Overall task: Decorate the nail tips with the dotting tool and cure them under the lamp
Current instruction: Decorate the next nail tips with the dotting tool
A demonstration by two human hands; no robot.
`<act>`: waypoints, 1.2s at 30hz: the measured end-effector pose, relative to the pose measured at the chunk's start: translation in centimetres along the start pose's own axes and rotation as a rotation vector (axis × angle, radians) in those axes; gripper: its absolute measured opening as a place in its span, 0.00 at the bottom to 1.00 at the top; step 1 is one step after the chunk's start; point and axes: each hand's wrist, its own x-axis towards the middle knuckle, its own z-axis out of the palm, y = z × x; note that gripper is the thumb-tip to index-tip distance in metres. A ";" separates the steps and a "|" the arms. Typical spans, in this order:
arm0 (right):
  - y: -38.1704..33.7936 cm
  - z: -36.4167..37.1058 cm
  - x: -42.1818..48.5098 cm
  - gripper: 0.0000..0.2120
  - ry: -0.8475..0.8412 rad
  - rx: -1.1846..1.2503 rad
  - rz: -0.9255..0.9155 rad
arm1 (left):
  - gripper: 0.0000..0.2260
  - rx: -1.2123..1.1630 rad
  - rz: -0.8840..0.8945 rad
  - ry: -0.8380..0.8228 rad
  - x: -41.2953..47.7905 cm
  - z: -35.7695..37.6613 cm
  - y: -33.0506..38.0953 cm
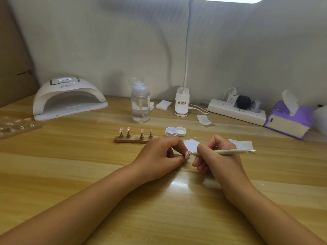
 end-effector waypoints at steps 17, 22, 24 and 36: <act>-0.6 -0.9 0.2 0.11 0.097 0.260 0.042 | 0.07 -0.017 -0.015 -0.016 0.0 -0.1 0.0; -1.0 -1.3 0.3 0.13 0.101 0.349 0.084 | 0.06 -0.021 -0.020 -0.018 -0.1 -0.1 0.1; -0.8 -1.2 0.1 0.13 0.071 0.259 0.062 | 0.06 -0.019 -0.017 -0.019 -0.1 -0.1 0.1; 0.0 -0.3 -0.1 0.19 -0.024 -0.056 -0.007 | 0.09 -0.001 -0.011 -0.013 0.0 -0.1 0.2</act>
